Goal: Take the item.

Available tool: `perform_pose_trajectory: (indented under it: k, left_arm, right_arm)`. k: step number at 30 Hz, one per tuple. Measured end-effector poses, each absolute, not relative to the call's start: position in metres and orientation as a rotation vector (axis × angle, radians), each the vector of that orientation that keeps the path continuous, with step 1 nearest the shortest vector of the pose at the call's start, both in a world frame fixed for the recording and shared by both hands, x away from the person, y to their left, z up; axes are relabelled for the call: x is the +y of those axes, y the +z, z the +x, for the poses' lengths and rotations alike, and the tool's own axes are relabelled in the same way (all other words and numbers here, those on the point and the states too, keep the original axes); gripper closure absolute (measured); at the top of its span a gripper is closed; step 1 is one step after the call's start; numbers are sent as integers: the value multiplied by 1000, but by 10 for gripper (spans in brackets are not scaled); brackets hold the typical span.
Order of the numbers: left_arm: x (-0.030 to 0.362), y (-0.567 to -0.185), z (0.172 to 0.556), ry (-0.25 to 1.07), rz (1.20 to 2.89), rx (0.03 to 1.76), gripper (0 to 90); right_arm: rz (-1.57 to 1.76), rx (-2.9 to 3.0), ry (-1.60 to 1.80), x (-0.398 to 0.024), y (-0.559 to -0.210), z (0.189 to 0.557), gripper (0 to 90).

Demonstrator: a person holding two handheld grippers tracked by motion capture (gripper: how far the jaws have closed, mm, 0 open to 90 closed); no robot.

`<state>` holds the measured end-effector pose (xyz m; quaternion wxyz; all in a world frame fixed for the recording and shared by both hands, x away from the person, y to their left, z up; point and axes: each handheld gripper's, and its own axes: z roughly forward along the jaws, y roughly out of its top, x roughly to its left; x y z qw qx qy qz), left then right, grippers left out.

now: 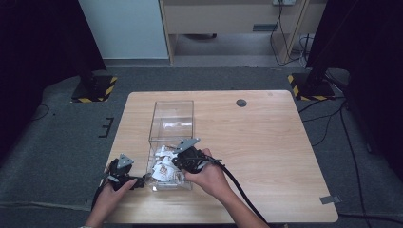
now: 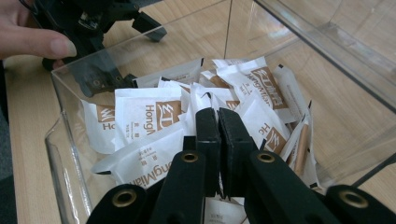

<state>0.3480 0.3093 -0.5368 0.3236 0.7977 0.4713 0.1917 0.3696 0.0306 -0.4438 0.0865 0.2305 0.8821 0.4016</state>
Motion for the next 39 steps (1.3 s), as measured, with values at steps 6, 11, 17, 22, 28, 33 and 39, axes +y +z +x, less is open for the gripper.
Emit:
perform_pose_trajectory:
  k: [6, 11, 17, 22, 28, 33, 39]
  left_arm:
    - [309, -537, 348, 503, 2093, 1237, 0]
    - [309, -537, 348, 503, 2093, 1237, 0]
    - [309, -537, 348, 503, 2093, 1236, 0]
    - [309, -537, 348, 503, 2093, 1236, 0]
    - [309, -537, 348, 503, 2093, 1236, 0]
    - [309, -537, 348, 503, 2093, 1236, 0]
    - [309, -537, 348, 503, 2093, 1237, 0]
  right_arm:
    - [687, 2601, 1248, 26, -435, 369, 878]
    - [678, 2586, 1267, 24, -428, 368, 879]
    - [676, 2564, 1284, 21, -419, 369, 880]
    - [683, 2547, 1297, 15, -412, 370, 881]
    - [684, 2530, 1305, 8, -406, 371, 881]
    - [684, 2520, 1312, 5, -402, 371, 882]
    - [692, 2502, 1318, -2, -397, 372, 882]
